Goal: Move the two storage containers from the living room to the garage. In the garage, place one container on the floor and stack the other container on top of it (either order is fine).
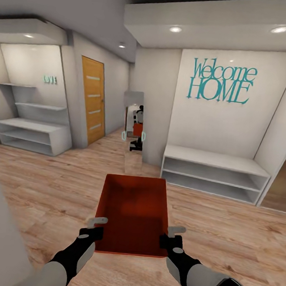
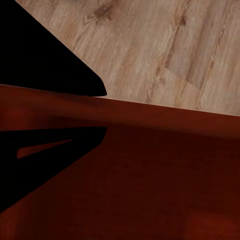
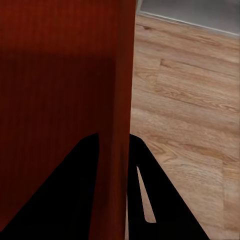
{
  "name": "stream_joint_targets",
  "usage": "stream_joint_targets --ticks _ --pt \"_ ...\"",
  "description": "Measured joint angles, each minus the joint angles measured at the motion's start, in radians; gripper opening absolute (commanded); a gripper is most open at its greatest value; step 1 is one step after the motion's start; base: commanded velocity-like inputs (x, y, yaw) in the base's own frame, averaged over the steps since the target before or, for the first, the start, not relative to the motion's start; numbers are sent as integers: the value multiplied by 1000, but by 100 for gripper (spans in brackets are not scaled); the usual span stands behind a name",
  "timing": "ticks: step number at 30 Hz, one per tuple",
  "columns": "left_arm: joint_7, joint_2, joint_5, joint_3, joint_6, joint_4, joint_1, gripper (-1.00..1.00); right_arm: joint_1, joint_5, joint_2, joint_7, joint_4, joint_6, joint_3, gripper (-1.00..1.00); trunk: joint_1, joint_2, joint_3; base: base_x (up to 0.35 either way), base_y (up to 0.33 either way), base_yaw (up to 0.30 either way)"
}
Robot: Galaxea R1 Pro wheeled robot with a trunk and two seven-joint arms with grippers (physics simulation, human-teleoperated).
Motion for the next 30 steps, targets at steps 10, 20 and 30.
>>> stream_joint_targets --ticks 10,20,30 --pt "0 0 0 0 0 0 0 -100 0 -2 0 0 0 0 2 -100 0 0 0 323 0 99" --pt "0 0 0 0 0 0 0 -100 0 -4 0 0 0 0 3 -100 0 0 0 323 0 276" --pt "-1 -3 -19 5 -1 -6 -1 -100 1 -16 0 0 4 -20 7 -100 0 0 0 323 0 35"
